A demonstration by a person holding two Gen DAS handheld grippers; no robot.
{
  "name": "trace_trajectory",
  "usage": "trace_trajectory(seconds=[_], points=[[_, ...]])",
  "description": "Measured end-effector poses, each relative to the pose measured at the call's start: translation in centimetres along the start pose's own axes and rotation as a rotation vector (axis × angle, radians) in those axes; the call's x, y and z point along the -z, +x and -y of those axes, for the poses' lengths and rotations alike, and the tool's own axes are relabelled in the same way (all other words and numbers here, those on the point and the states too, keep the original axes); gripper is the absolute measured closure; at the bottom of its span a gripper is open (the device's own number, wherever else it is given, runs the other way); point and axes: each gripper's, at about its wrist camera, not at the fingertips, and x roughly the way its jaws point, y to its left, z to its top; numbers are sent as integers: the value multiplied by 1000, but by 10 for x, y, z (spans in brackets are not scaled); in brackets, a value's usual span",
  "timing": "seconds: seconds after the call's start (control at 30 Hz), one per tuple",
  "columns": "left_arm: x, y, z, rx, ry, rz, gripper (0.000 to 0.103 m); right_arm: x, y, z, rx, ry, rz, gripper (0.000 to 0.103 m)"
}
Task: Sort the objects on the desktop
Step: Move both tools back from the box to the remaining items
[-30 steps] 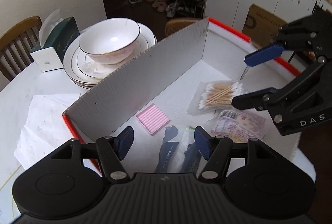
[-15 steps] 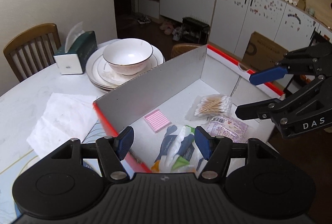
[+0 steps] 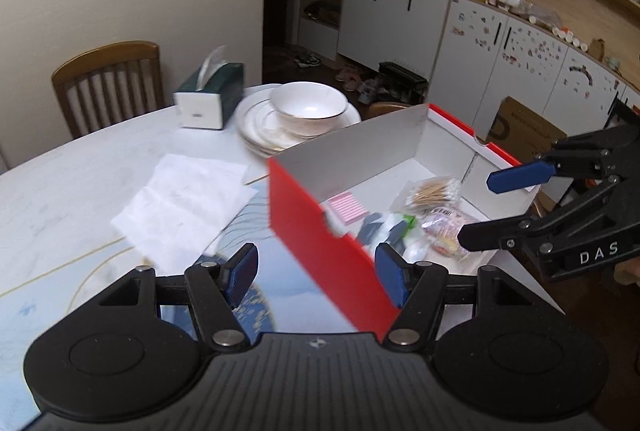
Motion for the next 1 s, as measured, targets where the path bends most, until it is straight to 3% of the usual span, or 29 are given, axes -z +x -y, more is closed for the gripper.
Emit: trace_trajectory(seconds=[0.27,0.43,0.57,1.0], points=[[30,-41,-44,-24,-30,12,39,-5,4,-60,-55,5,15,32],[49,-61,-74,-30,-57,8,32,-5,12,-95,-72,-8,9,31],[66,-75,-96,-28,-67,1,19,-5,21,-117,-70,-5,2,31],[118,-100,-173,-65,-112,-44,13,-5,63,-170,-76,-13,-48,30]])
